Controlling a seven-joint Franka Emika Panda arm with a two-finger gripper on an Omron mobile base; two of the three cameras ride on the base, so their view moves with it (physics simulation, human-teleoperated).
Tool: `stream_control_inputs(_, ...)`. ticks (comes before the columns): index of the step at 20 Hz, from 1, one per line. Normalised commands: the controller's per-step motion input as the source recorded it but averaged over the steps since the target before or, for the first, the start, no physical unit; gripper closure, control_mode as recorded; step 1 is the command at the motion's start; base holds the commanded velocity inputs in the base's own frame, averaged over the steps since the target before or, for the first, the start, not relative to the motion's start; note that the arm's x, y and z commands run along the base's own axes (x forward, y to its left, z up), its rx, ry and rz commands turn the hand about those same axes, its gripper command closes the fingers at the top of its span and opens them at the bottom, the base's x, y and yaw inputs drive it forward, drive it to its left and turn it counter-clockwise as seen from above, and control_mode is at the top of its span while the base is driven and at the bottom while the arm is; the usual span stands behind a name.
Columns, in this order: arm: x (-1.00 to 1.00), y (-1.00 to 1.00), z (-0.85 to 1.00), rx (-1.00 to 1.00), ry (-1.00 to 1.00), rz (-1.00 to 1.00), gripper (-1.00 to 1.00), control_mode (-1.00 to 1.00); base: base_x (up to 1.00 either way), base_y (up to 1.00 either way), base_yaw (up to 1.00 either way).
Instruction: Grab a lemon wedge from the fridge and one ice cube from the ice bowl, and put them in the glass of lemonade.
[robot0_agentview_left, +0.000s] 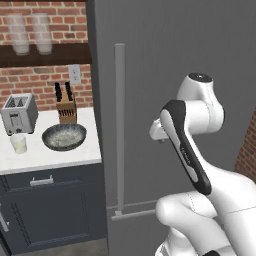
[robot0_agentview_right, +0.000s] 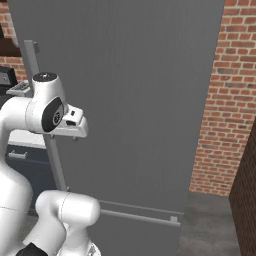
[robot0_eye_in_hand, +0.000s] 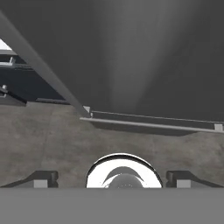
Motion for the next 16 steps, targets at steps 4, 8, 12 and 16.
stream_control_inputs(4,0.0,0.23,0.0,0.0,0.0,-0.02,-1.0,-1.0,0.0,0.0,0.0)
stream_control_inputs(8,0.0,0.0,0.0,0.0,0.0,0.0,-1.0,1.0,-0.13,0.03,0.0)
stream_control_inputs(12,0.0,0.0,0.0,0.0,0.0,0.0,-1.0,1.0,-0.69,0.43,-0.05)
stream_control_inputs(16,0.0,0.0,0.0,0.0,0.0,0.0,-1.0,1.0,-0.54,0.35,-0.11)
